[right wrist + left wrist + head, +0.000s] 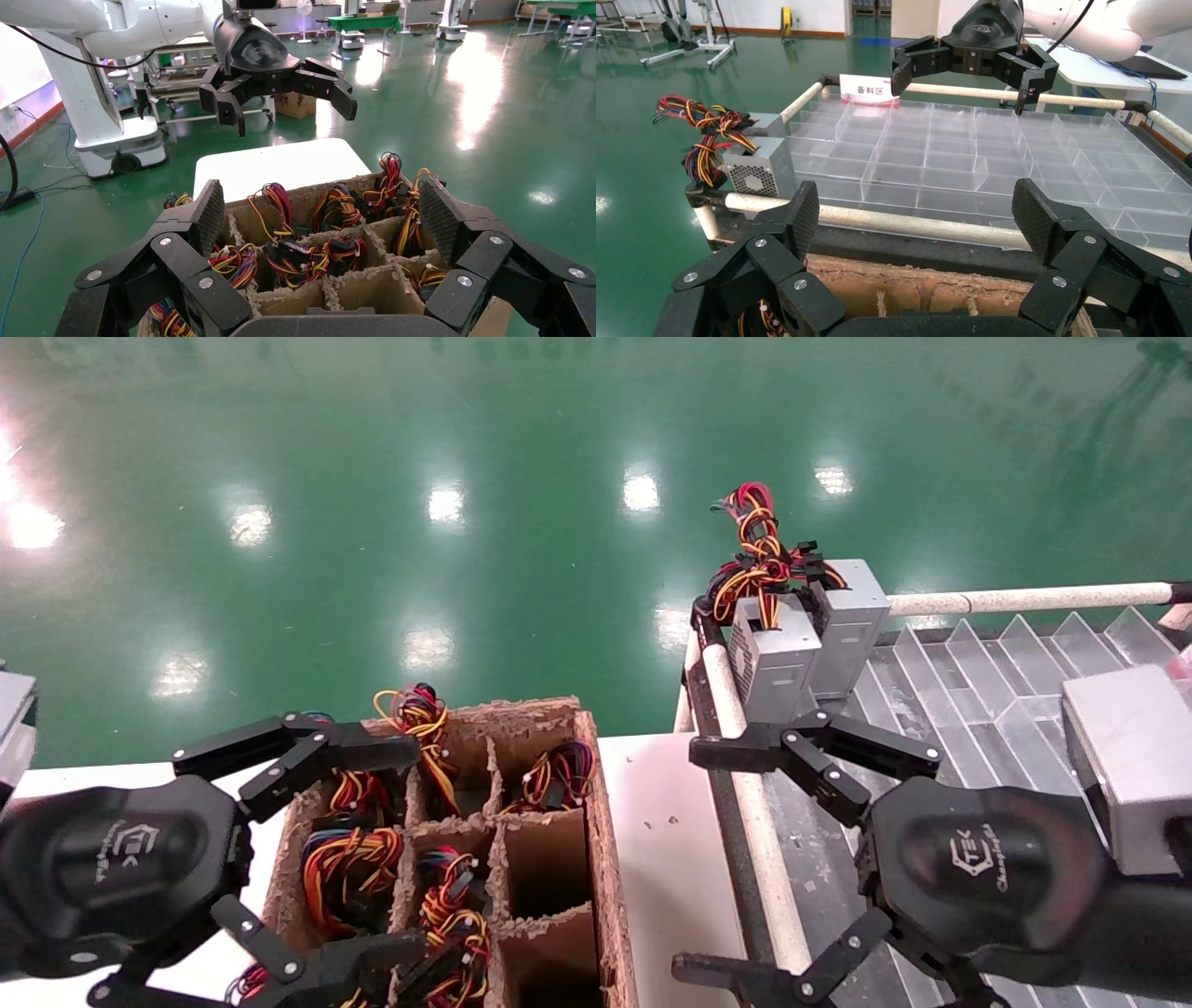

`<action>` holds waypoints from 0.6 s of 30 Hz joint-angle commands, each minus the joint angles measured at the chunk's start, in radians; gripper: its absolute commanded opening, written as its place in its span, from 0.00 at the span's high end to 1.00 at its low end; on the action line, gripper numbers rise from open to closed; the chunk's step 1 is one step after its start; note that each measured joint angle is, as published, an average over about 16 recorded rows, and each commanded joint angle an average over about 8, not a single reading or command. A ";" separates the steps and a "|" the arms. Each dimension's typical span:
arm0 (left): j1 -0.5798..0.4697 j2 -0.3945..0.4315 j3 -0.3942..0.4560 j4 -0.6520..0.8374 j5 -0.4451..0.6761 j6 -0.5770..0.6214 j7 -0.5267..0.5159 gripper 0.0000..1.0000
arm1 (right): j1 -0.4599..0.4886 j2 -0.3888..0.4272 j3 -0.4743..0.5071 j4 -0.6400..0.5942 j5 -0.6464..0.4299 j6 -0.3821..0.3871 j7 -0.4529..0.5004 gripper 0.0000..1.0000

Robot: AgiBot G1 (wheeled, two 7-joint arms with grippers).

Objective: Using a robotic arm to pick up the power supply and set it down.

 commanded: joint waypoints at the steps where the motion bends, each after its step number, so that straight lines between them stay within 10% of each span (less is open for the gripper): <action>1: 0.000 0.000 0.000 0.000 0.000 0.000 0.000 0.00 | 0.000 0.000 0.000 0.000 0.000 0.000 0.000 0.00; 18: 0.000 0.000 0.000 0.000 0.000 0.000 0.000 0.00 | 0.000 0.000 0.000 0.000 0.000 0.000 0.000 0.00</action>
